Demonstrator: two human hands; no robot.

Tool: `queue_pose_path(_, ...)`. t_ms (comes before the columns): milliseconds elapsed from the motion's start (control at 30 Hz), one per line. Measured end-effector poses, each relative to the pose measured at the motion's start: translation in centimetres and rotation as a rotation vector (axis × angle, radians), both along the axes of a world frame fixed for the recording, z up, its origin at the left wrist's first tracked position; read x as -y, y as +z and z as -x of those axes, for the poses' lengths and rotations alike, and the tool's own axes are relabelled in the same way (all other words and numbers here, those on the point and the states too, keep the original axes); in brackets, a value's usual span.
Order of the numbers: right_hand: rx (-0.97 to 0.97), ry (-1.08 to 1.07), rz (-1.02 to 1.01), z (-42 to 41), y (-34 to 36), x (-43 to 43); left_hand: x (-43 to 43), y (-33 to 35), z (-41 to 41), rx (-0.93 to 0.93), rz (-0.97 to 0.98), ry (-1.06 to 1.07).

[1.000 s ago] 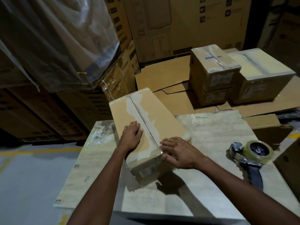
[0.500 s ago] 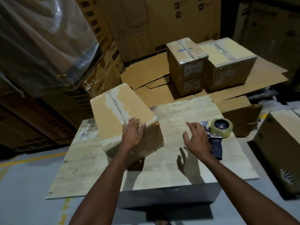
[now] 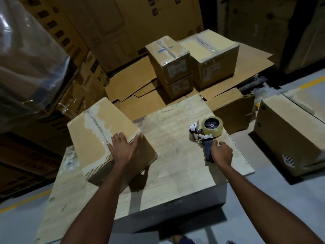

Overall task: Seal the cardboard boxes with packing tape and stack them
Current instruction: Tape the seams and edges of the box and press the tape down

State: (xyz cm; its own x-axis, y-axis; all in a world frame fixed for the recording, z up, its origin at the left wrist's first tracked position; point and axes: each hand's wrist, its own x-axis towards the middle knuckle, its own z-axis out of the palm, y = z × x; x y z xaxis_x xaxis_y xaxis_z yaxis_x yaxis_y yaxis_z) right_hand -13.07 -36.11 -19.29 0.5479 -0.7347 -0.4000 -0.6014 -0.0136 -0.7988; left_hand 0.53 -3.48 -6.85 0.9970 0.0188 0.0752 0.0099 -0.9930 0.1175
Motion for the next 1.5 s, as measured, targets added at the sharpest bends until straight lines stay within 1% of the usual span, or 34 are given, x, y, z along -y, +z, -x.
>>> queue_pose_path(100, -0.064, -0.052, -0.279, -1.3, -0.2, 0.7, 2.8, 0.5, 0.2, -0.051, 0.021, 0.131)
queue_pose_path(167, 0.029, -0.066, -0.598, -2.6, -1.5, 1.5, 4.0, 0.5, 0.0, -0.065, 0.008, 0.190)
queue_pose_path(267, 0.173, -0.087, -1.081, -3.7, -1.9, 2.3, 4.3, 0.1, -0.4, -0.033, -0.033, 0.228)
queue_pose_path(300, 0.184, -0.076, -1.185, -3.8, -1.6, 2.4, 4.3, 0.0, -0.4, -0.016, -0.041, 0.232)
queue_pose_path(333, 0.202, -0.066, -1.243, -4.0, -1.5, 2.5, 4.2, -0.2, -0.5, -0.001, -0.050, 0.232)
queue_pose_path(433, 0.239, -0.031, -1.273, -4.5, -2.1, 2.6, 3.8, -0.3, -0.6, 0.028, -0.099, 0.223)
queue_pose_path(533, 0.303, -0.073, -1.319, -4.6, -2.7, 2.3, 3.5, -0.3, -0.8, 0.034, -0.129, 0.215)
queue_pose_path(633, 0.365, -0.115, -1.447, -4.1, -2.0, 1.6, 3.2, -0.5, -0.6, 0.025, -0.158, 0.193)
queue_pose_path(667, 0.393, -0.126, -1.503, -3.9, -1.8, 1.3, 3.0, -0.5, -0.4, 0.028, -0.172, 0.181)
queue_pose_path(800, 0.407, -0.126, -1.605, -3.3, -1.8, 0.8, 1.6, -0.6, 0.5, 0.017, -0.165, 0.074)
queue_pose_path(900, 0.372, -0.083, -1.610, -3.2, -1.3, 0.8, 0.5, -0.1, 1.2, 0.002, -0.099, -0.003)
queue_pose_path(967, 0.354, -0.016, -1.609, -2.8, -0.5, 0.6, -0.1, 0.2, 1.5, -0.003, -0.066, -0.030)
queue_pose_path(1067, 0.344, 0.155, -1.562, -2.1, 0.6, 0.0, -0.5, 0.8, 1.8, -0.048, -0.039, -0.065)
queue_pose_path(1167, 0.339, 0.354, -1.477, -2.1, 2.7, -1.1, -1.3, 1.5, 2.2, -0.085, -0.006, -0.107)
queue_pose_path(1233, 0.319, 0.445, -1.423, -2.4, 4.6, -2.1, -2.2, 1.9, 2.6, -0.116, 0.044, -0.153)
queue_pose_path(1367, 0.295, 0.529, -1.224, -3.5, 9.2, -4.6, -5.0, 2.9, 3.0, -0.195, 0.072, -0.246)
queue_pose_path(1500, 0.331, 0.601, -1.042, -4.4, 13.3, -7.3, -7.4, 3.1, 3.0, -0.249, 0.102, -0.369)
